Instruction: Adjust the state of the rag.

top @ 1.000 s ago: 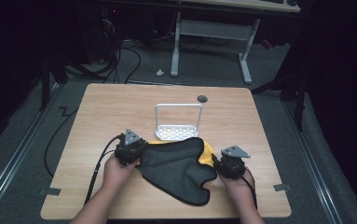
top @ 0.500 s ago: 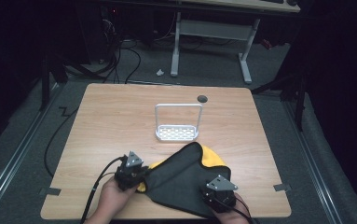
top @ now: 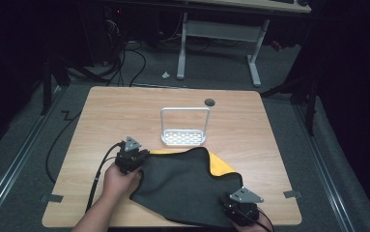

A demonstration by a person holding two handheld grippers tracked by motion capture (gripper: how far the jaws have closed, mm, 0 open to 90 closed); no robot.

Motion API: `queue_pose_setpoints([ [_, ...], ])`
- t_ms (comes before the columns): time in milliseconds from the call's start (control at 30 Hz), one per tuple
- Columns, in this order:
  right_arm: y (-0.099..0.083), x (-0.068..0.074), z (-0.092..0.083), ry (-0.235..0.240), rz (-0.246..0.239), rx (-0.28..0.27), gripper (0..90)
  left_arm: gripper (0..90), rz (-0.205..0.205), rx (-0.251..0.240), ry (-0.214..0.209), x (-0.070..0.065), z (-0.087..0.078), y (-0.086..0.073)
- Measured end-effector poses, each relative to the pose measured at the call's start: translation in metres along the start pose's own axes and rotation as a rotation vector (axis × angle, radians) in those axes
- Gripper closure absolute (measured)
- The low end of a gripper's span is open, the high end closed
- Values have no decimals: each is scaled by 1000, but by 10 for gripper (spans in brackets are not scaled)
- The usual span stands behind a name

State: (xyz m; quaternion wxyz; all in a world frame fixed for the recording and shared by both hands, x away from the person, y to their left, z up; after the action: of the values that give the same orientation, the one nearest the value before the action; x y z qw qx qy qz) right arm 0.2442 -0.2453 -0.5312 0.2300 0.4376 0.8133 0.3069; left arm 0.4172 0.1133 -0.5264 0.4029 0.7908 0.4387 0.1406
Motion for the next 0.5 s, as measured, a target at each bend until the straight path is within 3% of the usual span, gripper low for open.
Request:
queue_pose_setpoints([
  [33, 0, 0, 0, 1, 4, -1, 676, 810, -28, 17, 4, 7, 7, -2],
  [67, 0, 0, 0, 1, 4, -1, 676, 768, -28, 17, 4, 7, 7, -2],
  [100, 0, -1, 1, 4, 5, 0, 675, 712, -53, -8, 17, 11, 3, -4],
  [133, 0, -1, 1, 4, 6, -2, 671, 671, -53, -8, 17, 11, 3, -4],
  [233, 1, -1, 0, 11, 6, -15, 640, 664, -91, -70, 22, 18, -22, -10],
  [300, 11, -1, -2, 4, 3, -67, 604, 662, -83, -113, 47, 22, -54, -21],
  [333, 11, -1, -2, 4, 3, -67, 604, 661, -83, -113, 47, 22, -54, -21],
  [433, 29, -2, 4, -13, -13, -87, 578, 643, -136, -115, -14, 16, -82, -49],
  [467, 42, -7, 15, -39, -21, -89, 568, 629, -123, -96, -19, 12, -85, -55],
  [500, 42, -7, 15, -39, -21, -89, 568, 629, -102, -80, -20, 5, -88, -64],
])
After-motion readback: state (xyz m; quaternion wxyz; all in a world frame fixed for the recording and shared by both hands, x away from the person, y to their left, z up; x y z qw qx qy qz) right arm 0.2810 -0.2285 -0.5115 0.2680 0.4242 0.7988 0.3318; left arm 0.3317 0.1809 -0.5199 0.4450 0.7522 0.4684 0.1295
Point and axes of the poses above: each handheld gripper's, and its own axes: z roughly forward along the jaws, y roughly out of its top, x roughly to its left, the point moved 1 cm from there along z, roughly forward along the jaws, and after that the axes turned 4 degrees about -z, right-handed, at the moved point
